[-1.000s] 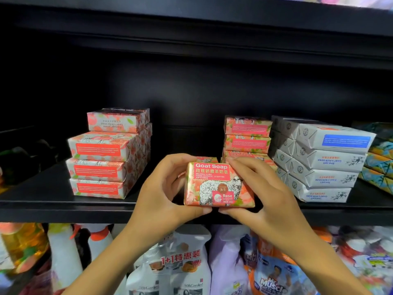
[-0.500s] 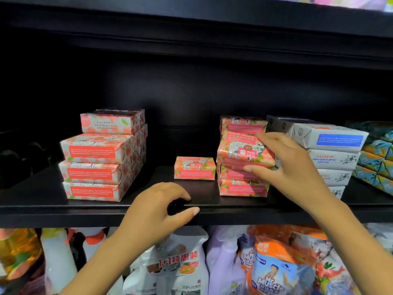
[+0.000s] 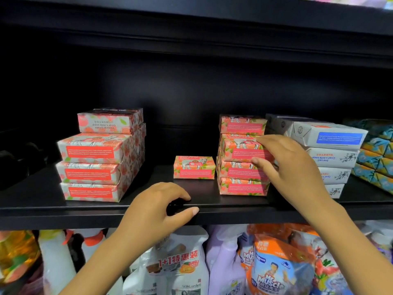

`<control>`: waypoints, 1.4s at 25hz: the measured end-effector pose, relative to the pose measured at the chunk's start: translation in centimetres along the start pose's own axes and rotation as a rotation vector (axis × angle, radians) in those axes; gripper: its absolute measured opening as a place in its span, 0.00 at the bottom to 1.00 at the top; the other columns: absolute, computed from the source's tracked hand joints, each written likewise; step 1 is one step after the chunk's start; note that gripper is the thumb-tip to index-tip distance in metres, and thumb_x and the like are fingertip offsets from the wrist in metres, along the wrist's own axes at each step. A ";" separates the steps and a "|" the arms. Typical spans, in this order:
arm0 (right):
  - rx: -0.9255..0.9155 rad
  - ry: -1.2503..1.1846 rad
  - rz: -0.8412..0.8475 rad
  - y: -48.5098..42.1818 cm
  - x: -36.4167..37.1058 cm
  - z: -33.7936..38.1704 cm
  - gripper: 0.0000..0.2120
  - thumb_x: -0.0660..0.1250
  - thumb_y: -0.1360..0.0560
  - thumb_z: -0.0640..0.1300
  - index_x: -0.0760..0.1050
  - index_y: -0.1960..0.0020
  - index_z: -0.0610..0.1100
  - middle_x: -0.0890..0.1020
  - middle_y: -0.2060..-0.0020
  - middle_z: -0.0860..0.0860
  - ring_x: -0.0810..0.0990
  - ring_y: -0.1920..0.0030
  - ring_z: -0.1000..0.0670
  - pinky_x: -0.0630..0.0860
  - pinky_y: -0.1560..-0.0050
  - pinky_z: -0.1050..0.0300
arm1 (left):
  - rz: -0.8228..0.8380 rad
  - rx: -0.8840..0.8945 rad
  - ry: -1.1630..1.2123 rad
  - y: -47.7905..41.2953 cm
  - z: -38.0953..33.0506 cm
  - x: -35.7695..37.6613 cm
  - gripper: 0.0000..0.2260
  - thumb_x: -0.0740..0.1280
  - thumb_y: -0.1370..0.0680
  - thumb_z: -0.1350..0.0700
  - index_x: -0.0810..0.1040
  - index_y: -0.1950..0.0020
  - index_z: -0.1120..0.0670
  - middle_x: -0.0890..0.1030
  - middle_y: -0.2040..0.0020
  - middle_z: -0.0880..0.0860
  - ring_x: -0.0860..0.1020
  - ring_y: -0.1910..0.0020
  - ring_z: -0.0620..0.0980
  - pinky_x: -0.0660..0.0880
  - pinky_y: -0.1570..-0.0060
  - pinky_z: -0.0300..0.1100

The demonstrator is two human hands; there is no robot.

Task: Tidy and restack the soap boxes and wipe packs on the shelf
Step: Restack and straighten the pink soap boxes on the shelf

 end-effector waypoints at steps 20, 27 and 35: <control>-0.128 0.023 0.374 -1.4 10.1 11.8 0.11 0.61 0.23 0.37 0.69 0.41 0.40 0.73 0.43 0.44 0.69 0.42 0.46 0.66 0.47 0.58 | -0.032 -0.024 0.072 1.6 2.5 -2.6 0.15 0.69 0.33 0.38 0.84 0.55 0.47 0.81 0.54 0.37 0.77 0.51 0.34 0.70 0.51 0.26; -0.176 -0.214 0.329 -0.5 6.7 11.6 0.28 0.68 0.26 0.50 0.64 0.30 0.45 0.73 0.37 0.50 0.67 0.37 0.50 0.65 0.41 0.58 | -0.068 -0.010 0.078 1.7 2.4 -2.7 0.14 0.70 0.34 0.41 0.85 0.56 0.48 0.81 0.57 0.39 0.78 0.54 0.37 0.75 0.53 0.34; -0.222 0.081 0.390 -0.9 7.5 12.4 0.22 0.66 0.27 0.58 0.68 0.42 0.43 0.75 0.45 0.47 0.70 0.44 0.47 0.66 0.52 0.56 | -0.093 0.000 0.078 1.7 2.0 -3.0 0.17 0.67 0.34 0.38 0.85 0.57 0.49 0.82 0.58 0.40 0.79 0.56 0.39 0.77 0.55 0.37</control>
Point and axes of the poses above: each hand's wrist, its own y-axis away from the middle knuckle, its own x-axis out of the palm, z = x × y, the point moved 6 cm from there along -y, towards the middle knuckle
